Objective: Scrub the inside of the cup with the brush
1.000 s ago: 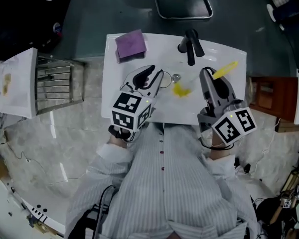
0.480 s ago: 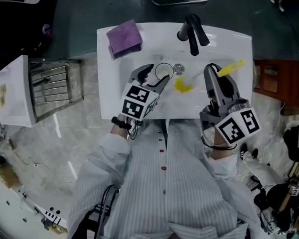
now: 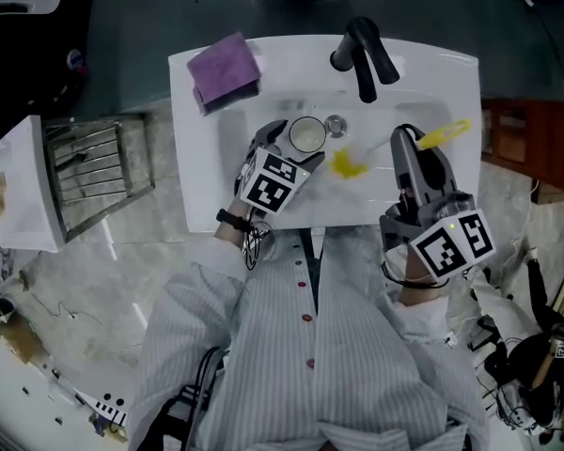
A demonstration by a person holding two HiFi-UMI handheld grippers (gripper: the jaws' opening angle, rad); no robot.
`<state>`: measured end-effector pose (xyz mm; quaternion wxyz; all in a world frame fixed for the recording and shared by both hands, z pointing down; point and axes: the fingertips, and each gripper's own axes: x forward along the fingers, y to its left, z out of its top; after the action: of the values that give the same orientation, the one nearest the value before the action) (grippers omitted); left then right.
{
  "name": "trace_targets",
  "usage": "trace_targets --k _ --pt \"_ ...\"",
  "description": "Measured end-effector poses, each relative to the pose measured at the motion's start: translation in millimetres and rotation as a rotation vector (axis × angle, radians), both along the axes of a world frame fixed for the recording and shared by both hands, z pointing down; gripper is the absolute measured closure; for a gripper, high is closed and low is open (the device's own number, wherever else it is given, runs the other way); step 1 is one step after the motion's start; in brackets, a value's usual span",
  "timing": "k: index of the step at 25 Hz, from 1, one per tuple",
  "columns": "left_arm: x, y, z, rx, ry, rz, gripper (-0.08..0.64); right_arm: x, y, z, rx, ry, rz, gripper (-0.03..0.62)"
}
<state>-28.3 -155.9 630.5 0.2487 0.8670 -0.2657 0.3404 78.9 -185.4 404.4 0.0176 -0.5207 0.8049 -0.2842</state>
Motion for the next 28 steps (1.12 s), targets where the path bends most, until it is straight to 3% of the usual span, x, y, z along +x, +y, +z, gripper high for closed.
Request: trace_targets --k 5,20,28 --pt "4.7 2.2 23.9 0.003 -0.068 0.036 0.160 5.3 1.0 10.4 -0.019 -0.007 0.015 0.532" --pt "15.5 -3.6 59.9 -0.012 -0.170 0.102 0.160 16.7 7.0 22.7 -0.052 -0.018 0.030 0.532" --pt "16.8 -7.9 58.5 -0.014 -0.146 0.079 0.158 18.5 6.4 23.8 -0.056 -0.022 0.033 0.532"
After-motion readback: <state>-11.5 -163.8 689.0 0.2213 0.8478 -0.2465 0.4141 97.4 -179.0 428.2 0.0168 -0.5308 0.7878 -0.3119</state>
